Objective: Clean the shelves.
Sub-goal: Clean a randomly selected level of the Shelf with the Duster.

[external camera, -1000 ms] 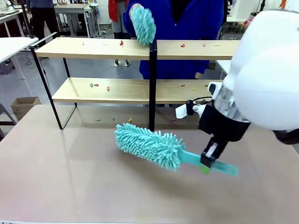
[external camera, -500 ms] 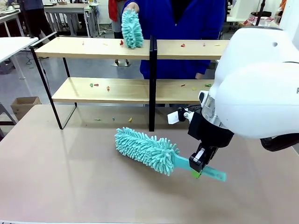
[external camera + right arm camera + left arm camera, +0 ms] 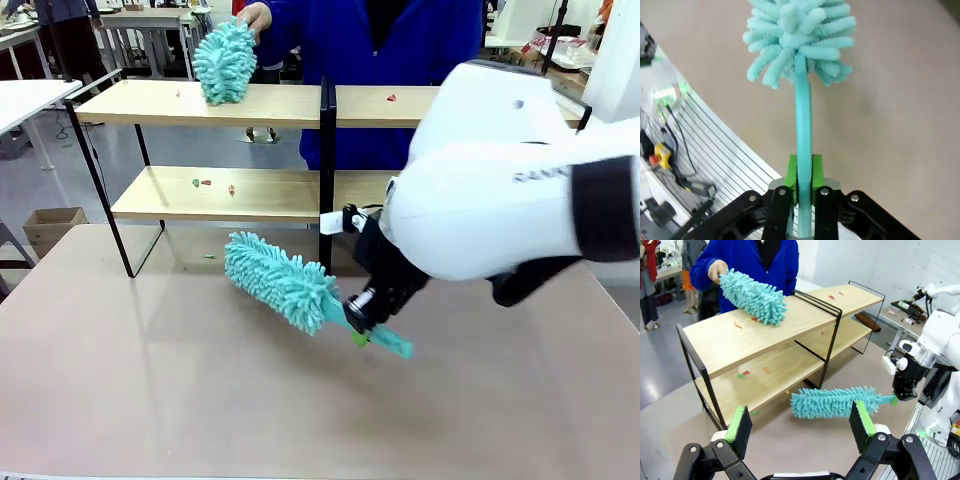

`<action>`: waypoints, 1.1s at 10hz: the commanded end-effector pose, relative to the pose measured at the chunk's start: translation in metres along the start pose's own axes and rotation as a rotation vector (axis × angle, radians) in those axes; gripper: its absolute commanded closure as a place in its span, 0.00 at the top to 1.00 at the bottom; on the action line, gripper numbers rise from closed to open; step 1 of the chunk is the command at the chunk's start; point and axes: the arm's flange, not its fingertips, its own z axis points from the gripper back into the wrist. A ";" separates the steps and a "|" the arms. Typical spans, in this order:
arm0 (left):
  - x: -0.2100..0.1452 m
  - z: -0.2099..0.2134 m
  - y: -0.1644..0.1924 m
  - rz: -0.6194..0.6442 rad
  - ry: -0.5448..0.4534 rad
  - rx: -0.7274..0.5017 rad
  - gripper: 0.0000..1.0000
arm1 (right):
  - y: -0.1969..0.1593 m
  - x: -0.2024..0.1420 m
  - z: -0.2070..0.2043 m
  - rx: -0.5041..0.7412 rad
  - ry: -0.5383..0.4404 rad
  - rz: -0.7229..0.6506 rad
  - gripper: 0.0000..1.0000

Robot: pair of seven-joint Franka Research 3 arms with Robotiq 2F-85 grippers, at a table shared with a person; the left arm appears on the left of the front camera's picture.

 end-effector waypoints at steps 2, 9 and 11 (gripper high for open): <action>0.000 0.000 0.000 0.003 -0.002 -0.007 1.00 | -0.001 0.033 -0.010 -0.005 -0.025 -0.152 0.13; 0.000 0.000 0.000 0.003 -0.002 -0.007 1.00 | -0.022 0.073 -0.041 0.056 -0.181 -0.345 0.13; 0.000 0.000 0.000 0.003 -0.002 -0.007 1.00 | -0.022 0.071 -0.039 0.074 -0.157 -0.322 0.13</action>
